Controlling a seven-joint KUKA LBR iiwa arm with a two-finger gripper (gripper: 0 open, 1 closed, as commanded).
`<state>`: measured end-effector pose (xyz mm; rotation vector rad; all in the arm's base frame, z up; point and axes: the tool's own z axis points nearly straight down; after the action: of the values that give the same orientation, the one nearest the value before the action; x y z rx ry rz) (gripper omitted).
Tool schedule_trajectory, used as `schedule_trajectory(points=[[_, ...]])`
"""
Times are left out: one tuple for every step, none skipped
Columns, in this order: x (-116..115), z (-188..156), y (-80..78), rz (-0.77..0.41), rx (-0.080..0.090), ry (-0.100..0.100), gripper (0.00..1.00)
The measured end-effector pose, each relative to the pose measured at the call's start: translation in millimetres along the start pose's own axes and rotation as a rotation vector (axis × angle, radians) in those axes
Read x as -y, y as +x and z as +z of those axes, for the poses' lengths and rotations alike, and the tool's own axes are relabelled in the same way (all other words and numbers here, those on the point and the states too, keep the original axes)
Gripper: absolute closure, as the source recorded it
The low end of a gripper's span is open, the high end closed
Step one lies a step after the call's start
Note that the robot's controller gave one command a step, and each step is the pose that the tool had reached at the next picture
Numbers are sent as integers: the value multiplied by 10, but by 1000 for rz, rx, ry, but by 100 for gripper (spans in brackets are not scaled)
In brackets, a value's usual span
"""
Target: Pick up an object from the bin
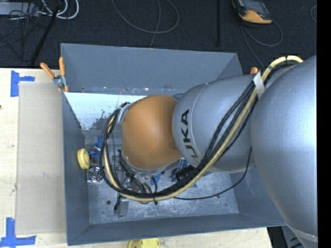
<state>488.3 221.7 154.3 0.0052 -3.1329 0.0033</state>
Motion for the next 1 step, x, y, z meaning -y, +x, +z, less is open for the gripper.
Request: schedule_trajectory(points=[[11, -44, -18, 5, 6, -2, 0]])
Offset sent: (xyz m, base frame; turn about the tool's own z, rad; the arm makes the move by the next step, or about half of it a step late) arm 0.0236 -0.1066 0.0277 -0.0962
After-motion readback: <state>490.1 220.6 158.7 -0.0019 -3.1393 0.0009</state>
